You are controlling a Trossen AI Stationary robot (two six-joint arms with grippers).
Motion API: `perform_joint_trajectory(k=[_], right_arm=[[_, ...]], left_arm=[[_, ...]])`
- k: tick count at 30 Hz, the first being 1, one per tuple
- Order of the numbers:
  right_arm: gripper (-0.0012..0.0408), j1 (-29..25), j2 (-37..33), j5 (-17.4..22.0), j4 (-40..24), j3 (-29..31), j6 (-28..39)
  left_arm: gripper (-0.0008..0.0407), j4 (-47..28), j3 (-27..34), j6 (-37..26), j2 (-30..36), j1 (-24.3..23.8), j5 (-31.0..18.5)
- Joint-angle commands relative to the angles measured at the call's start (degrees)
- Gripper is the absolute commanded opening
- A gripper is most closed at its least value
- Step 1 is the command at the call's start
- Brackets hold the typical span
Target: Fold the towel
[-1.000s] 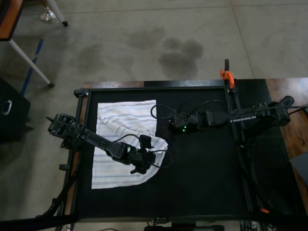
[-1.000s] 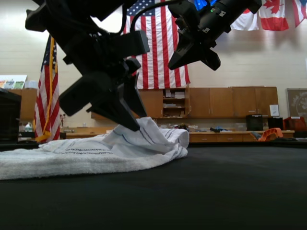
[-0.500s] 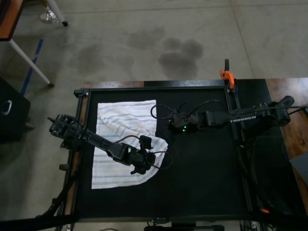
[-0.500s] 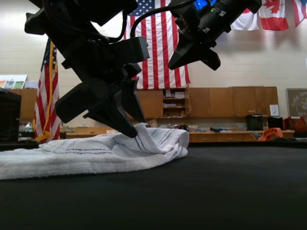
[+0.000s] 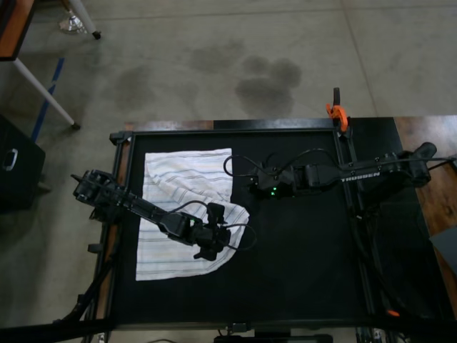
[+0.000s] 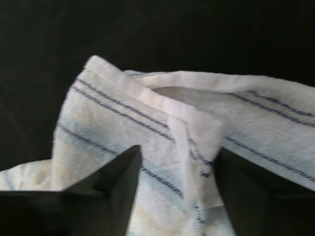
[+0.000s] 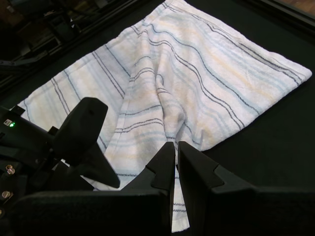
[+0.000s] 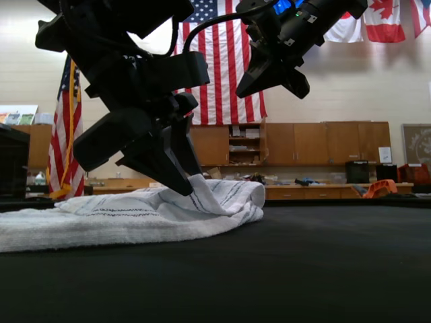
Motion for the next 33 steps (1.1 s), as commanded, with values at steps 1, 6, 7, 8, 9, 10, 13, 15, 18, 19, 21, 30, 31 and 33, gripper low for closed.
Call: perform_joint_trajectory(k=[1, 6, 7, 8, 9, 10, 13, 15, 18, 19, 21, 30, 31, 33], right_arm=[[0.0005, 0.0, 0.0, 0.02, 0.02, 0.0, 0.02], [0.0005, 0.0, 0.0, 0.02, 0.02, 0.0, 0.02], [0.0005, 0.0, 0.0, 0.02, 0.02, 0.0, 0.02], [0.0005, 0.0, 0.0, 0.02, 0.02, 0.0, 0.02], [0.0005, 0.0, 0.0, 0.02, 0.02, 0.0, 0.02], [0.0005, 0.0, 0.0, 0.02, 0.02, 0.0, 0.02], [0.0005, 0.0, 0.0, 0.02, 0.02, 0.0, 0.02], [0.0005, 0.0, 0.0, 0.02, 0.02, 0.0, 0.02], [0.0005, 0.0, 0.0, 0.02, 0.04, 0.0, 0.02], [0.0005, 0.0, 0.0, 0.02, 0.02, 0.0, 0.02], [0.0005, 0.0, 0.0, 0.02, 0.02, 0.0, 0.02], [0.0005, -0.02, 0.0, 0.02, 0.07, 0.0, -0.02], [0.0005, -0.02, 0.0, 0.02, 0.09, 0.0, -0.02], [0.0005, -0.02, 0.0, 0.02, 0.07, 0.0, -0.04]], left_arm=[[0.0102, -0.02, 0.02, 0.04, 0.07, 0.0, 0.85], [0.0005, 0.42, 0.13, -0.13, 0.04, 0.0, 4.46], [0.0003, 0.48, 0.13, -0.09, 0.04, -0.02, 4.46], [-0.0004, 0.46, 0.13, -0.11, 0.04, -0.02, 4.46], [-0.0002, 0.39, 0.11, -0.11, -0.15, -0.02, 4.46], [0.0, 0.24, 0.11, -0.07, -0.42, -0.02, 4.46], [-0.0001, -0.55, 0.11, 0.22, -1.51, -0.13, 4.46], [-0.0001, -1.11, 0.11, 0.24, -2.58, -0.48, 4.42], [-0.0001, -4.31, 0.11, -0.15, -5.16, -0.92, 4.17], [0.0, -6.1, 0.11, -0.63, -6.16, -1.03, 3.74], [0.0, -9.88, 0.11, -2.29, -8.59, -1.25, 3.19], [0.0, -21.64, 0.11, -10.86, -20.7, -4.63, 3.13], [0.0, -23.23, 0.11, -12.33, -21.73, -5.31, 3.17], [0.0, -27.26, 0.11, -15.63, -23.5, -7.13, 4.22]])
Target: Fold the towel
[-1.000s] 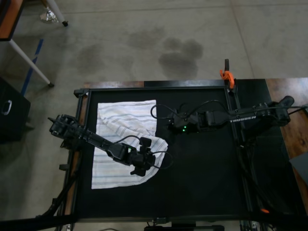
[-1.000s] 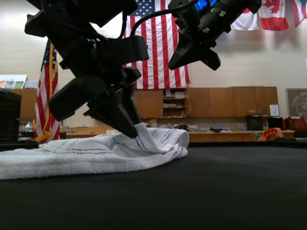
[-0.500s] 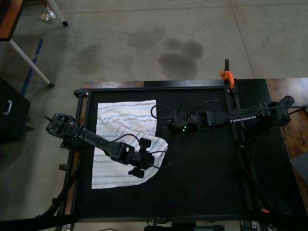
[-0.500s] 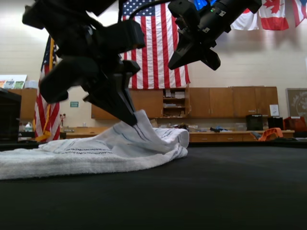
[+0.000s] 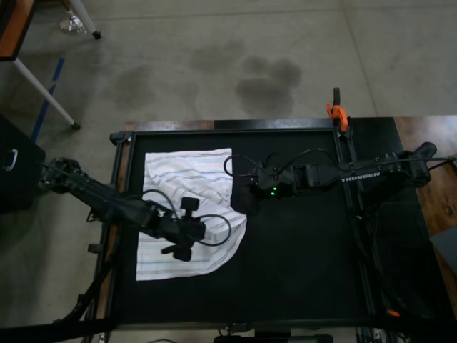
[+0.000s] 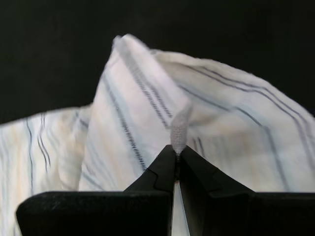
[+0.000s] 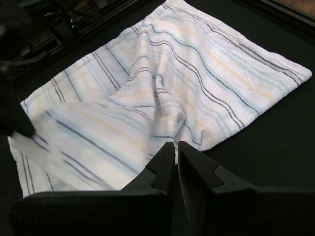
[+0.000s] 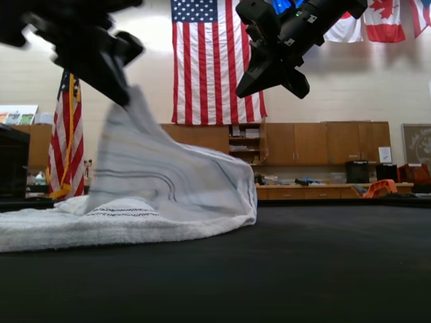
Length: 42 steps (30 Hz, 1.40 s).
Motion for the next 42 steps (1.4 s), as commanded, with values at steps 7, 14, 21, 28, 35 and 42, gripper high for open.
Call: perform_joint_trajectory(k=[7, 14, 21, 28, 35, 42], right_arm=[[0.0005, 0.0, 0.0, 0.0, 0.02, 0.0, -0.07], [0.0005, 0.0, 0.0, 0.0, 0.07, 0.0, -0.07], [0.0005, 0.0, 0.0, 0.02, 0.04, 0.0, -0.07], [0.0005, 0.0, 0.0, 0.0, 0.04, 0.0, -0.2], [0.0005, 0.0, 0.0, 0.0, 0.04, 0.0, -0.22], [0.0005, -0.04, 0.0, 0.02, 0.04, 0.0, -0.24]], left_arm=[[0.0, -13.6, -0.15, -12.15, -2.1, -7.58, 6.43], [-0.0001, -15.82, -3.37, -19.47, -1.95, -11.26, 13.77], [0.0, -15.78, -8.17, -26.8, -1.42, -13.53, 21.46], [0.0, -13.18, -12.31, -29.81, -1.44, -14.19, 30.67], [0.0, -9.22, -15.02, -31.23, -1.44, -14.38, 36.87], [0.0, -9.16, -15.23, -31.23, -1.44, -16.81, 37.97]])
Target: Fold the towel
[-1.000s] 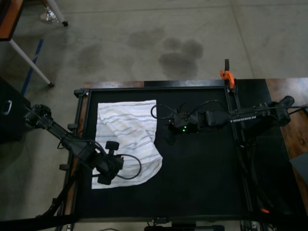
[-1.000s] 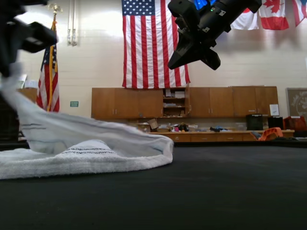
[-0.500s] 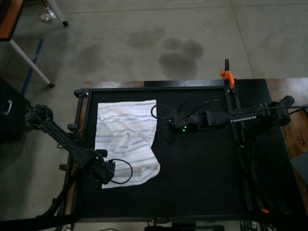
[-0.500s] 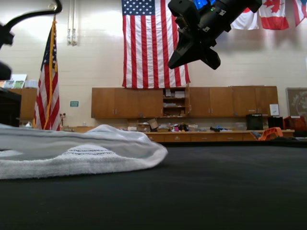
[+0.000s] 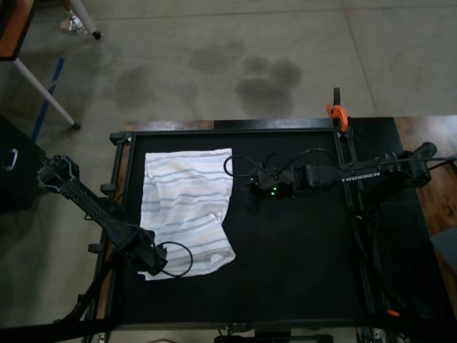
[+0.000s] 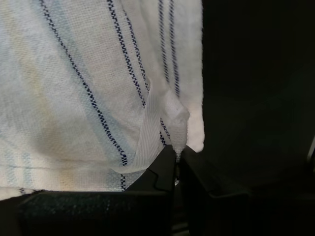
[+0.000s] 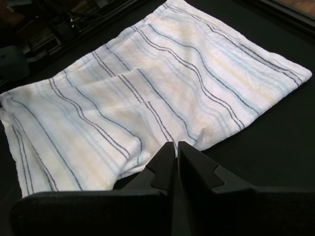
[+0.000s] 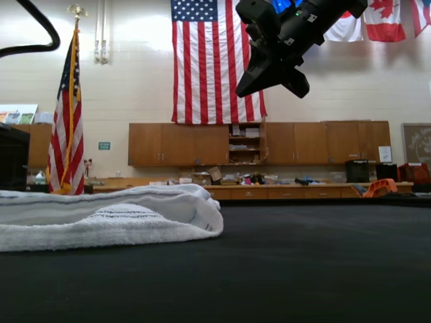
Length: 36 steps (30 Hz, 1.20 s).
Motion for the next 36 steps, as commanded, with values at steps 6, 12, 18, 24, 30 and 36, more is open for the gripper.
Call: perform_joint_trajectory(k=[6, 12, 18, 24, 30, 36], right_arm=[[0.0005, -0.09, 0.0, 0.02, 0.0, 0.0, -0.31], [0.0005, -0.07, 0.0, 0.02, 0.0, 0.0, -0.42], [0.0005, -0.07, 0.0, 0.02, 0.0, 0.0, -0.42], [0.0005, -0.07, 0.0, 0.0, 0.0, 0.0, -0.42], [0.0005, -0.07, 0.0, -0.02, 0.0, 0.0, 0.42], [0.0005, 0.0, 0.0, -0.46, 0.0, 0.0, 2.16]], left_arm=[[0.0, 0.02, -0.15, -0.37, 0.04, -1.62, 0.26], [0.0, -0.02, -0.15, -0.35, 0.04, -1.62, -0.68], [0.0, -1.05, -0.15, -0.68, 0.04, -1.62, -0.81], [0.0029, -2.78, -0.15, -1.16, 0.04, -1.62, 0.55], [0.0122, -2.67, -0.15, -3.63, 0.04, -1.62, 0.59], [0.0189, -2.23, 0.17, -4.57, 0.04, -1.62, 2.03]])
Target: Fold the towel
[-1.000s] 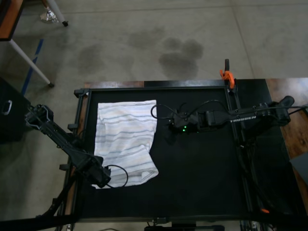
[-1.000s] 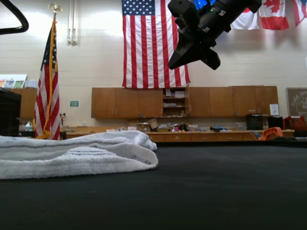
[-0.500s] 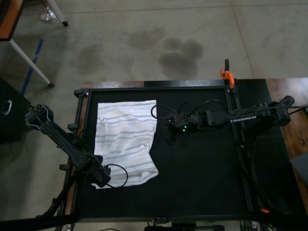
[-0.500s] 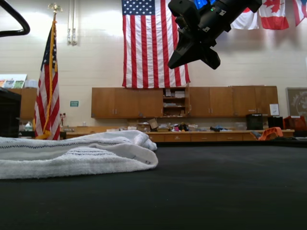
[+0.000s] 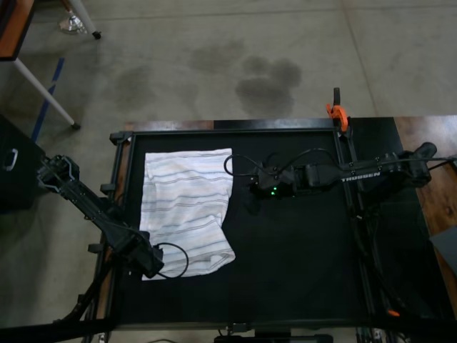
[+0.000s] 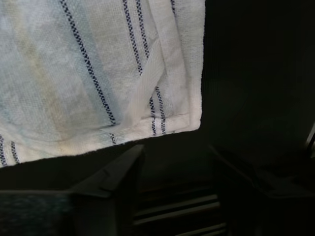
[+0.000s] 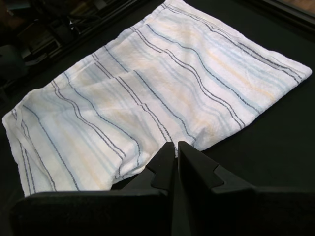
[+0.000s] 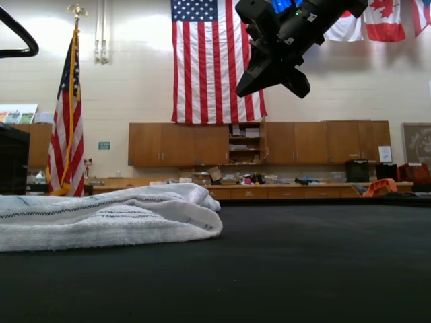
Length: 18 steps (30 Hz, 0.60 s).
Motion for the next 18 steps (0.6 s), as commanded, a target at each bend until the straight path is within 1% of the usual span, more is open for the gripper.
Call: perform_joint_trajectory(k=[1, 3, 6, 7, 10, 13, 18], right_arm=[[0.0005, 0.07, 0.0, -1.07, 0.02, 0.0, 0.81], [0.0005, 0.2, 0.0, -3.41, 0.02, -0.02, 1.66], [0.0005, 1.68, 0.42, -3.85, 1.05, -0.61, 3.06], [0.0005, 2.54, 0.57, -3.85, 2.01, -1.07, 3.32], [0.0005, 5.66, 2.29, -3.85, 7.63, -3.34, 4.85], [0.0005, 8.24, 5.49, -3.78, 13.66, -5.4, 7.39], [0.0005, 8.55, 13.4, -3.17, 23.56, -6.43, 13.0]], left_arm=[[0.0191, -0.13, 0.57, -0.79, 0.02, 0.02, 0.2], [0.0191, -0.02, 1.03, -2.08, -0.15, 0.04, 0.17], [0.0191, 0.17, 2.14, -3.28, -0.7, 0.04, -0.11], [0.0191, 0.2, 2.64, -3.61, -0.85, 0.04, -1.05], [0.0191, 0.2, 4.5, -3.87, -1.44, 0.04, -5.55], [0.0191, 0.15, 6.23, -3.89, -2.27, 0.04, -9.33], [0.0191, 0.17, 7.76, -4.55, -4.2, 0.04, -15.04]])
